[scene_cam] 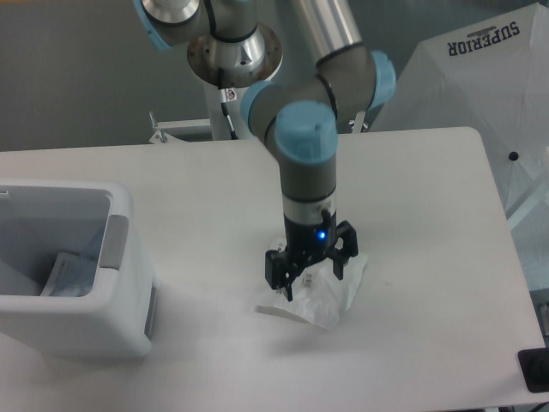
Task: Place the trash in the trash can
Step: 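Move the gripper back over the white plastic packet, then lower the gripper and pinch the white plastic packet, then lift the packet and carry it over the trash bin, then lower the packet into the bin and open the gripper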
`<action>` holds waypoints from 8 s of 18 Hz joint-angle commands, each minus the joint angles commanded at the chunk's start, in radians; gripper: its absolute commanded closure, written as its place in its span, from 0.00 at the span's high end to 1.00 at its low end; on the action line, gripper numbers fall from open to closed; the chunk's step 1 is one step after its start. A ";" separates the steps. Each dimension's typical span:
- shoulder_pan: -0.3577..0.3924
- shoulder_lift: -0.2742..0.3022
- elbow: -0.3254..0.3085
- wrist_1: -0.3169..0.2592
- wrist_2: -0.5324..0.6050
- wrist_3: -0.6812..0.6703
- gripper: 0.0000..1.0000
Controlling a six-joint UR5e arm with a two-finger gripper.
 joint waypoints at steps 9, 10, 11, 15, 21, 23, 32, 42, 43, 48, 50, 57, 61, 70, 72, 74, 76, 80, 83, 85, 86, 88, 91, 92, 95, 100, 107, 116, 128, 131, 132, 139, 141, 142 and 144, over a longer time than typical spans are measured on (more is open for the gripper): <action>-0.015 -0.083 0.005 0.003 0.008 0.000 1.00; -0.015 -0.082 0.006 0.003 0.006 0.002 1.00; -0.015 -0.083 0.008 0.003 0.006 0.002 1.00; -0.015 -0.092 0.000 0.002 0.015 0.002 1.00; -0.035 -0.095 -0.008 0.002 0.072 0.003 1.00; -0.035 -0.095 -0.009 0.002 0.072 0.005 1.00; -0.035 -0.091 -0.028 -0.002 0.063 0.012 0.55; -0.029 -0.059 -0.048 -0.002 0.055 0.026 0.00; -0.028 -0.058 -0.048 -0.002 0.055 0.028 0.00; -0.022 -0.037 -0.049 0.000 0.037 0.028 0.00; -0.003 0.012 -0.049 0.000 0.005 0.029 0.00; 0.037 0.153 0.054 0.008 -0.205 0.017 0.00; 0.035 0.221 0.127 0.012 -0.320 -0.075 0.00; -0.037 0.386 0.227 0.015 -0.455 -0.322 0.00; -0.066 0.415 0.239 0.015 -0.457 -0.330 0.00; -0.110 0.432 0.232 0.014 -0.455 -0.347 0.00; -0.132 0.429 0.236 0.014 -0.459 -0.353 0.00; -0.258 0.411 0.226 0.014 -0.466 -0.351 0.00; -0.298 0.385 0.236 0.015 -0.468 -0.350 0.00; -0.328 0.376 0.233 0.015 -0.466 -0.350 0.00; -0.347 0.377 0.218 0.014 -0.466 -0.351 0.00; -0.357 0.382 0.203 0.014 -0.465 -0.354 0.00; -0.368 0.385 0.187 0.014 -0.462 -0.370 0.00; -0.371 0.394 0.169 0.014 -0.463 -0.377 0.00; -0.374 0.434 0.117 0.014 -0.462 -0.376 0.00; -0.376 0.420 0.078 0.014 -0.455 -0.371 0.00; -0.376 0.345 0.086 0.015 -0.454 -0.368 0.00; -0.376 0.313 0.055 0.015 -0.422 -0.347 0.00; -0.376 0.300 0.049 0.014 -0.390 -0.298 0.15; -0.373 0.310 0.046 0.014 -0.390 -0.261 0.85; -0.371 0.313 0.049 0.014 -0.386 -0.259 1.00; -0.263 0.383 0.087 0.017 -0.317 -0.140 1.00; -0.197 0.415 0.101 0.017 -0.302 -0.112 1.00; -0.171 0.428 0.098 0.017 -0.290 -0.077 1.00; -0.117 0.455 0.057 0.011 -0.261 0.048 1.00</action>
